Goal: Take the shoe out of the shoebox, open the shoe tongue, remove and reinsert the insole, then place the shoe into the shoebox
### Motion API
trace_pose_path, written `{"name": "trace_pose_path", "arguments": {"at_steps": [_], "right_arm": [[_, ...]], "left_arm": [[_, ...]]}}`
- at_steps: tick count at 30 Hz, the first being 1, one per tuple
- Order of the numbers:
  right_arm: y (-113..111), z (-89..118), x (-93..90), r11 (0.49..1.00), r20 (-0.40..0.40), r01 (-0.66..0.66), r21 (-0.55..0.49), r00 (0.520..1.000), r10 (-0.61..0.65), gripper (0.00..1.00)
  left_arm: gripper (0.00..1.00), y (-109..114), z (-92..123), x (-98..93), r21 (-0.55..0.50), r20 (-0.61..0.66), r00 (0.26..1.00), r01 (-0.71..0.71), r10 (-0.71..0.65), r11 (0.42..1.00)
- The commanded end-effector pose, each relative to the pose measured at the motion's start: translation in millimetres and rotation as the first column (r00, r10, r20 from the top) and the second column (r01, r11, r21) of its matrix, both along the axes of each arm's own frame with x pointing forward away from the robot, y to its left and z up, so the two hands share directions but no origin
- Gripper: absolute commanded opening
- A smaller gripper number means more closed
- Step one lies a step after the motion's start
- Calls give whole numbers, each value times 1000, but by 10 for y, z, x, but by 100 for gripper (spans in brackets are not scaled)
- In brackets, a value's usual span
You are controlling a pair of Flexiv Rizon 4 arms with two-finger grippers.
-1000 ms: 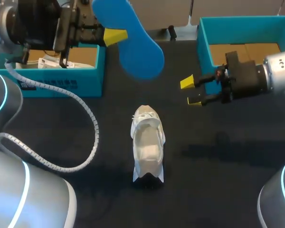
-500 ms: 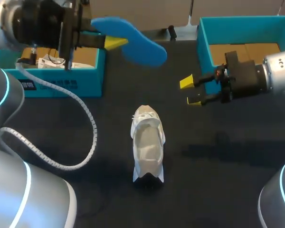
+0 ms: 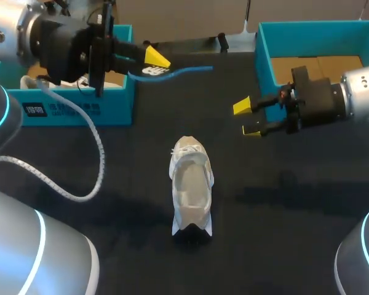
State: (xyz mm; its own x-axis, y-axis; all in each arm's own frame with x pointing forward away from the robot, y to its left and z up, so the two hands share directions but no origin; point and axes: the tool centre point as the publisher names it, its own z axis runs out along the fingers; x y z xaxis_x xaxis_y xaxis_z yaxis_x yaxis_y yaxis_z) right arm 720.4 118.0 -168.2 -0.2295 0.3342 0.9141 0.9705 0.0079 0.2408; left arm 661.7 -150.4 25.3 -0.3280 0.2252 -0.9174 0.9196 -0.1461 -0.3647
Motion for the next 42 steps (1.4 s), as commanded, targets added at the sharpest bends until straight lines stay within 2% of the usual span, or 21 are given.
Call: {"name": "trace_pose_path", "arguments": {"at_steps": [1,3,7,8,11,26,28,30,31,32,34,35,42], "right_arm": [[21,-3,2,1000,-1,2,-3,1000,-2,100],[21,-3,2,1000,-1,2,-3,1000,-2,100],[21,-3,2,1000,-1,2,-3,1000,-2,100],[21,-3,2,1000,-1,2,-3,1000,-2,100],[21,-3,2,1000,-1,2,-3,1000,-2,100],[21,-3,2,1000,-1,2,-3,1000,-2,100],[21,-3,2,1000,-1,2,-3,1000,-2,100],[21,-3,2,1000,-1,2,-3,1000,-2,100],[21,-3,2,1000,-1,2,-3,1000,-2,100],[21,-3,2,1000,-1,2,-3,1000,-2,100],[21,-3,2,1000,-1,2,-3,1000,-2,100],[21,-3,2,1000,-1,2,-3,1000,-2,100],[21,-3,2,1000,-1,2,-3,1000,-2,100]], "left_arm": [[0,41,8,10,58,165,986,-39,29,998],[0,79,-88,15,16,163,985,-58,54,998],[0,132,-268,38,7,234,963,-142,136,990],[0,151,-350,53,-38,246,952,-178,181,983],[0,153,-503,88,-57,318,919,-225,231,973],[0,153,-524,95,-56,321,918,-228,233,972],[0,162,-711,173,-58,394,888,-233,237,971],[0,162,-857,231,-67,416,881,-220,228,973],[0,156,-913,260,-58,472,855,-212,214,976],[0,144,-985,298,-41,459,863,-213,208,976],[0,108,-1085,369,-34,515,838,-190,180,981],[0,103,-1138,424,-66,473,857,-196,204,978],[0,103,-1138,424,-66,473,857,-196,204,978]]}}
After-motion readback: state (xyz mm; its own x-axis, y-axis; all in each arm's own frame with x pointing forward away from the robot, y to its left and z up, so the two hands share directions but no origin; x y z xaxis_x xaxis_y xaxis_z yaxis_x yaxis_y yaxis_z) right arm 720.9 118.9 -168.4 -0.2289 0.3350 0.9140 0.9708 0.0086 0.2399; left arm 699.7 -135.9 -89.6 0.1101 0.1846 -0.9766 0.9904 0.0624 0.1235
